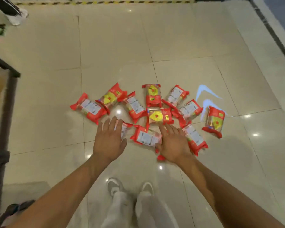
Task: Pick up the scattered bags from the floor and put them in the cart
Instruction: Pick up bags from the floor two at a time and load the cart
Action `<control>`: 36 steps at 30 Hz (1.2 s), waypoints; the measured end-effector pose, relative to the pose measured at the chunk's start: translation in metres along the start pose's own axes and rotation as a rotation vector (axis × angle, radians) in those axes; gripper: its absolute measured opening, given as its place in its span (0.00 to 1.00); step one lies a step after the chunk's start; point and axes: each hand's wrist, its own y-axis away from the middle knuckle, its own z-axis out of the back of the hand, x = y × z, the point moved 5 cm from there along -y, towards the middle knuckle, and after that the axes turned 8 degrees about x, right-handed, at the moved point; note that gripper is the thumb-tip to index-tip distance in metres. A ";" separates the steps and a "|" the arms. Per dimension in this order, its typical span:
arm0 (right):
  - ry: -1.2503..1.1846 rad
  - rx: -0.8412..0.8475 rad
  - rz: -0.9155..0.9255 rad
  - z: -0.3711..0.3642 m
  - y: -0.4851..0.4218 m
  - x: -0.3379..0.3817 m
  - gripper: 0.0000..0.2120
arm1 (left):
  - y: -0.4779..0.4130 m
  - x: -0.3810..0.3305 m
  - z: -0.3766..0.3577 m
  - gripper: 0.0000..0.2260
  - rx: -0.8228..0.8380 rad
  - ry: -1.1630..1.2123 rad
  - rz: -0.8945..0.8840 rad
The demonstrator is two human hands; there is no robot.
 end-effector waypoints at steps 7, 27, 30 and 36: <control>-0.022 0.212 -0.077 -0.152 -0.175 -0.035 0.33 | -0.147 0.049 -0.179 0.34 0.140 0.051 0.103; -0.599 0.617 -0.098 -0.478 -0.458 -0.117 0.33 | -0.335 0.208 -0.592 0.50 0.427 1.034 0.704; -0.518 0.435 -0.123 -0.461 -0.425 -0.107 0.37 | -0.303 0.187 -0.574 0.46 0.422 1.098 0.803; -0.959 0.101 -0.223 -0.318 -0.329 -0.090 0.30 | -0.204 0.155 -0.433 0.37 0.156 1.179 0.865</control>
